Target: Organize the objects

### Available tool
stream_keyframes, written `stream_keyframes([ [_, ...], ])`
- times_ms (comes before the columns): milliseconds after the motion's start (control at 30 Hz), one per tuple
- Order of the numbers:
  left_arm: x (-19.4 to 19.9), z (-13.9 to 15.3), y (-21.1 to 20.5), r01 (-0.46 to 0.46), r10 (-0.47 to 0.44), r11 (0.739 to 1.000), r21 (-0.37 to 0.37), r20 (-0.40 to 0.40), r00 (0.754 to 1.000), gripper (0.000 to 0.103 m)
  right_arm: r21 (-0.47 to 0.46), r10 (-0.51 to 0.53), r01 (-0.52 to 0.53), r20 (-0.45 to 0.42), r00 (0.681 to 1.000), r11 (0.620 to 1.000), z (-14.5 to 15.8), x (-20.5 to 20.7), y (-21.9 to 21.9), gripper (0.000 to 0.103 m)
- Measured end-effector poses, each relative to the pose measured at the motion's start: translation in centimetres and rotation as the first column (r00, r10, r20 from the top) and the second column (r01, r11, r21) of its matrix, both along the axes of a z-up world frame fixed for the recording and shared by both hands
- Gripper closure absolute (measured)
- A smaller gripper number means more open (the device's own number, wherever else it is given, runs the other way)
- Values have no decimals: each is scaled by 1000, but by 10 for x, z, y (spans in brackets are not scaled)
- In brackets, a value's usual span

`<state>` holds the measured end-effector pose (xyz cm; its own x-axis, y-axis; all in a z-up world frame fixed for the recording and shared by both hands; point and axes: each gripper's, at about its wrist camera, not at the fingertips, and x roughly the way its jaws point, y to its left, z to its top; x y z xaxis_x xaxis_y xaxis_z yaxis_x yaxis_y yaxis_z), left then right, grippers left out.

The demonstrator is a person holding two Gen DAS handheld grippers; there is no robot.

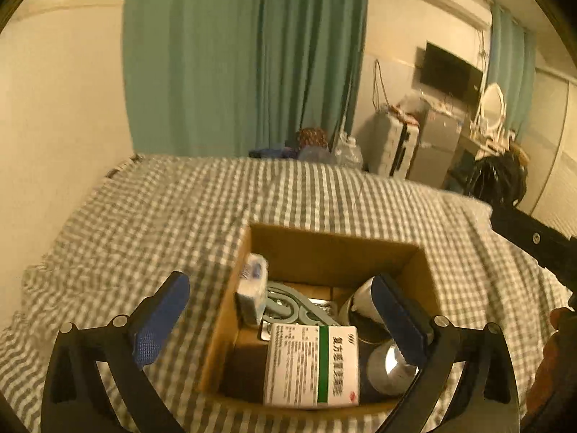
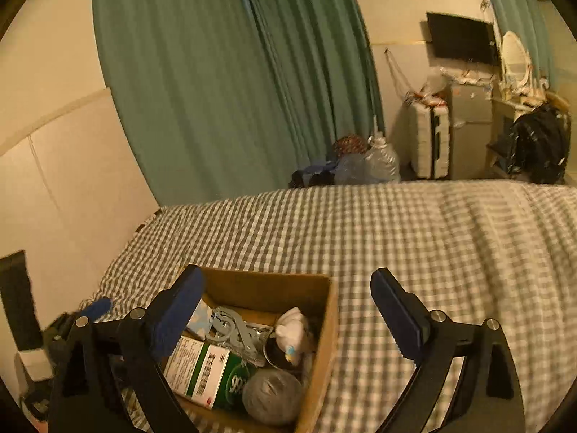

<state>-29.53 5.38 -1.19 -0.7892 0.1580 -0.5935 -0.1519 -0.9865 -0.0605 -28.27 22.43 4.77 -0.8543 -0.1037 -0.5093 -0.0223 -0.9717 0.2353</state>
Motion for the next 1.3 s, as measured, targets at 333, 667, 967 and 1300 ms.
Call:
stream_keyframes([
  [333,123,88,-11,1,7,999,38,-211,977,0,120,-59,72,-107,993,990,77,130,6,0],
  [667,189,85,1,2,-6,1000,-13,-286,958,0,207,-70,91,-104,992,974,48,199,4,0],
  [967,190,46,3,-90,92,996,20,-253,963,0,156,-131,149,-124,984,976,12,197,3,0],
  [1300,172,-14,4,-114,100,992,-58,-197,975,0,187,-100,102,-20,995,977,-61,165,-6,0],
])
